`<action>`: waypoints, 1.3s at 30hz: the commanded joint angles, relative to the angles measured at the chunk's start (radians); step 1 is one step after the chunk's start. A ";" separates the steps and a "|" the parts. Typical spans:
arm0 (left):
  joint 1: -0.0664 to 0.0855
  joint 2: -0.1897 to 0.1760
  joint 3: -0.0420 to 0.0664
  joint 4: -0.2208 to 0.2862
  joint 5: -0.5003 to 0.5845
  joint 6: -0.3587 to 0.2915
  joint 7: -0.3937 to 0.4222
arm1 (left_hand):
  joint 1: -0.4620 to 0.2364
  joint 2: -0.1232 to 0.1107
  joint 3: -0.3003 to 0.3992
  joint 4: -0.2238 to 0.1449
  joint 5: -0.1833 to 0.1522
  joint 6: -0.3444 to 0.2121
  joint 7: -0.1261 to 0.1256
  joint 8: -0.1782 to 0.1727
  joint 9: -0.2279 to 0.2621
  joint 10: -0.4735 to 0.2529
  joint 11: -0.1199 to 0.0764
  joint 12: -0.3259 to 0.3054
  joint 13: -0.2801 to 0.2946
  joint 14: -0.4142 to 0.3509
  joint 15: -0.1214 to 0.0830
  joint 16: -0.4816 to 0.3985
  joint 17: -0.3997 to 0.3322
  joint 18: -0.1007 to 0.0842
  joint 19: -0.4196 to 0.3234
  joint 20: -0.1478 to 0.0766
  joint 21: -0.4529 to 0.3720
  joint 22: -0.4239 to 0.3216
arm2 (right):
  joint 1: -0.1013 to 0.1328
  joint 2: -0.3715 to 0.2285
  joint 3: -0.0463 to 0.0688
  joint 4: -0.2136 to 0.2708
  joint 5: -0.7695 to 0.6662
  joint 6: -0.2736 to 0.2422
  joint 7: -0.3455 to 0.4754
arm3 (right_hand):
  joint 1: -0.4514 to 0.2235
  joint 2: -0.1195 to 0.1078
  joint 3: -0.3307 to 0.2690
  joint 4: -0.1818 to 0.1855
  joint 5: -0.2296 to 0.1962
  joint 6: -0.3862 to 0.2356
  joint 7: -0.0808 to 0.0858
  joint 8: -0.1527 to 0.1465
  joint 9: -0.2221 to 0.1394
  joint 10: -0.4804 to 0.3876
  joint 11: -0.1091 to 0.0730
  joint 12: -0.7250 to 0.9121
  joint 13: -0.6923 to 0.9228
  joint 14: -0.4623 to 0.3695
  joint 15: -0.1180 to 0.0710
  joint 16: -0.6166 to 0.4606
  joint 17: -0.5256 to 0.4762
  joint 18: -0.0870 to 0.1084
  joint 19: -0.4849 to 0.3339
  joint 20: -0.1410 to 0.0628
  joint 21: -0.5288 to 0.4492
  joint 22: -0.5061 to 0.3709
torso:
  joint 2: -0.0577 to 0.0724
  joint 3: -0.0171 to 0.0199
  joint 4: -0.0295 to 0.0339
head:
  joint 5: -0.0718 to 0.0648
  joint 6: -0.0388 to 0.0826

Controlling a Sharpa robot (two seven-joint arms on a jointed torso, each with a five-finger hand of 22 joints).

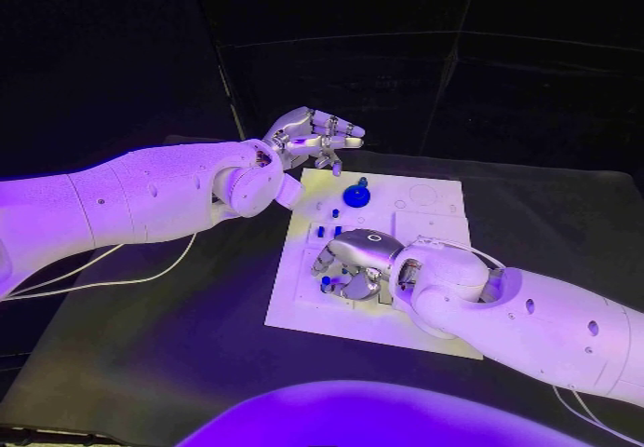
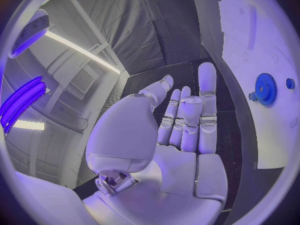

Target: Assemble the parts on the task board

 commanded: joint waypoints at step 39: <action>-0.001 -0.005 -0.001 -0.010 0.004 0.016 0.002 | 0.001 0.009 -0.009 -0.001 -0.004 -0.009 -0.001 0.006 0.000 -0.012 0.002 0.006 0.001 -0.006 0.004 0.005 -0.003 0.013 0.002 0.006 -0.008 -0.002 | 0.071 -0.487 0.061 0.230 0.424 -0.193 -0.260 | -0.113 0.083 -0.495 0.227 0.153 0.050 -0.065 0.162 0.050 0.332 -0.093 1.077 0.923 0.082 -0.064 0.141 0.261 -0.009 0.139 -0.061 0.066 0.126 | -0.015 -0.0023 -0.0190 | -0.163 0.046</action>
